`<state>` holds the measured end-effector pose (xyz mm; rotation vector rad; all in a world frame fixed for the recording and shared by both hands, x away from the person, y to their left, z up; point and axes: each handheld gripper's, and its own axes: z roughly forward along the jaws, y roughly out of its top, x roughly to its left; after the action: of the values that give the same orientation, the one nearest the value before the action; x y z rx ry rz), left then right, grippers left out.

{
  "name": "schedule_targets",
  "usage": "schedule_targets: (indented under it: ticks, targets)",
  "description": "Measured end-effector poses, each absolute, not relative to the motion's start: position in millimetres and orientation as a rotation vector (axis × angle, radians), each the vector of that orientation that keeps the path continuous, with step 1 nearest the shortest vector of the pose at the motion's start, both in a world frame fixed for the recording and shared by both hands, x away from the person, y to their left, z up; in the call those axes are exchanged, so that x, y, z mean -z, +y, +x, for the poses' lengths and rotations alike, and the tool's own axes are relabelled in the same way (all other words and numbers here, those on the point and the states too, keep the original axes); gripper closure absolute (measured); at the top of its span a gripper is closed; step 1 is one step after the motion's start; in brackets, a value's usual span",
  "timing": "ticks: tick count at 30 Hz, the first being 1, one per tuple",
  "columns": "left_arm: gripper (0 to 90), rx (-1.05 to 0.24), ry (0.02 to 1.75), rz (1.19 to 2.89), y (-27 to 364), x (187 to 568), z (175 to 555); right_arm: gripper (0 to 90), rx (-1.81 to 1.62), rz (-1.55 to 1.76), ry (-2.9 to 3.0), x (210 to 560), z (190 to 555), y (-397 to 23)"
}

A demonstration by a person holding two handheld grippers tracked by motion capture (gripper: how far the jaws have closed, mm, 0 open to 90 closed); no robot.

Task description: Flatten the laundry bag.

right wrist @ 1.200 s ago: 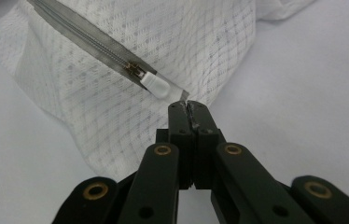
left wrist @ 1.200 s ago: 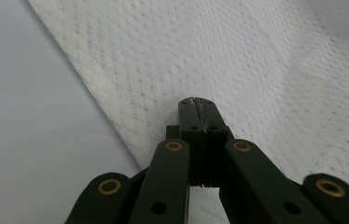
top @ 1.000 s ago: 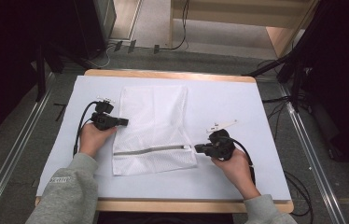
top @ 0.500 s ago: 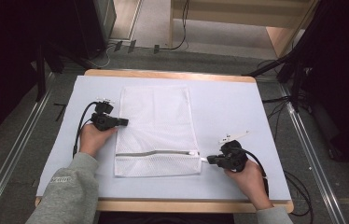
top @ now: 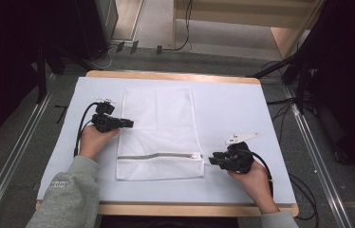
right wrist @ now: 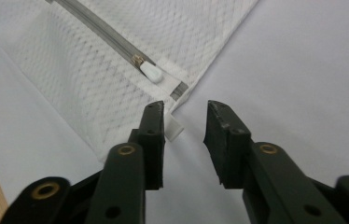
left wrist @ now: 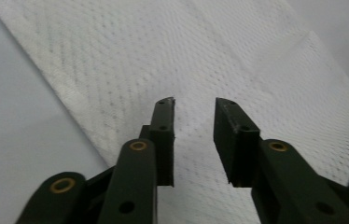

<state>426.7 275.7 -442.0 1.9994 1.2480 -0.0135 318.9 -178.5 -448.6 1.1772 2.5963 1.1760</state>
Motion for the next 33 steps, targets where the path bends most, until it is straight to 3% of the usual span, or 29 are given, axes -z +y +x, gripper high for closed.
schedule_targets:
  ticks: [12, 19, 24, 30, 33]
  targets:
    - [47.3, -0.001, 1.127, 2.057, 257.7, 421.9, 403.9, 60.2, -1.271, 1.188, 2.498, 435.2, 320.9, -178.3]
    - [43.2, -0.016, 1.063, 2.087, 241.0, 416.8, 391.1, 67.9, -1.3, 1.197, 2.483, 428.3, 326.0, -172.3]
    - [42.1, 0.003, 1.031, 2.091, 231.1, 414.1, 379.5, 66.8, -1.287, 1.193, 2.481, 428.1, 332.2, -165.8]
    - [41.8, 0.001, 0.991, 2.113, 216.8, 414.0, 368.9, 78.4, -1.279, 1.218, 2.514, 433.1, 339.7, -158.0]
    - [41.6, -0.002, 0.978, 2.116, 211.0, 414.3, 365.9, 89.2, -1.28, 1.234, 2.546, 440.3, 343.5, -153.3]
